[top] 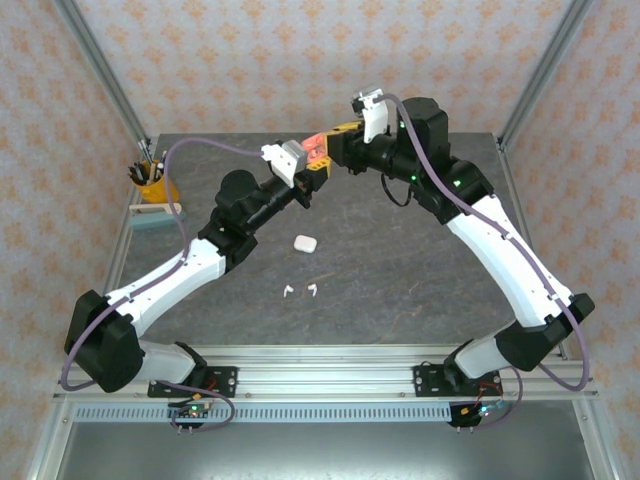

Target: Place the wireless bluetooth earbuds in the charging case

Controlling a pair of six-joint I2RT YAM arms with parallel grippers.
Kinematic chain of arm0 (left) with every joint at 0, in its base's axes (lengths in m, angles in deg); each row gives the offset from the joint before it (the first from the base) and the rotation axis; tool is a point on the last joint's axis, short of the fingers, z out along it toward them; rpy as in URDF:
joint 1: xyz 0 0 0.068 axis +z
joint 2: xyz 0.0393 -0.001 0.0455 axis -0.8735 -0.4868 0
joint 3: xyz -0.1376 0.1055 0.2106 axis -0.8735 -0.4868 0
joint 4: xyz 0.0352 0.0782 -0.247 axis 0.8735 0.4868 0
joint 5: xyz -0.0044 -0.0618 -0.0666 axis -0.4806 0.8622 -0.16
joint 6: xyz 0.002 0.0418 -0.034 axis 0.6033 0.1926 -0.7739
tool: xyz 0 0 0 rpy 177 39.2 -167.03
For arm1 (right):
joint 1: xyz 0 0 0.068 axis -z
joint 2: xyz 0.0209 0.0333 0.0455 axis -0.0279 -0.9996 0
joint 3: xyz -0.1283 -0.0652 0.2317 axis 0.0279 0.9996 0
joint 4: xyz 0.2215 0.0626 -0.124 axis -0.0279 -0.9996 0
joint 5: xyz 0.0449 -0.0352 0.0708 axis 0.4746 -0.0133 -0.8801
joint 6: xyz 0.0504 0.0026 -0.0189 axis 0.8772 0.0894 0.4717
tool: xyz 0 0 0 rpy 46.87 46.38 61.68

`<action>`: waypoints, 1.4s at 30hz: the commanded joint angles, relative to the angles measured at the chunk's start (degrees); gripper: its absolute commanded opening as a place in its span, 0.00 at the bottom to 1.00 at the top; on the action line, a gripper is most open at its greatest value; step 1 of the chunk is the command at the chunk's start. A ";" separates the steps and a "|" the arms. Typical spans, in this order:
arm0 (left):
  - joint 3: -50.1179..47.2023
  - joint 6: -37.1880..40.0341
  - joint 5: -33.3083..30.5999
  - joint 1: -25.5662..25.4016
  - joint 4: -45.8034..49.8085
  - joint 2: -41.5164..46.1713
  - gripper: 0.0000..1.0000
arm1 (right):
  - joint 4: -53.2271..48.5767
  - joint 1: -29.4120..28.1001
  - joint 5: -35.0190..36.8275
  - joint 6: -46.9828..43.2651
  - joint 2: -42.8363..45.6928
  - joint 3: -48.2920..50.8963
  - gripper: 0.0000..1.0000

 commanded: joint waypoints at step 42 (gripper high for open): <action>2.24 -1.11 1.46 0.29 -1.54 1.14 0.00 | -0.83 -1.08 1.59 -4.57 -1.21 1.46 0.24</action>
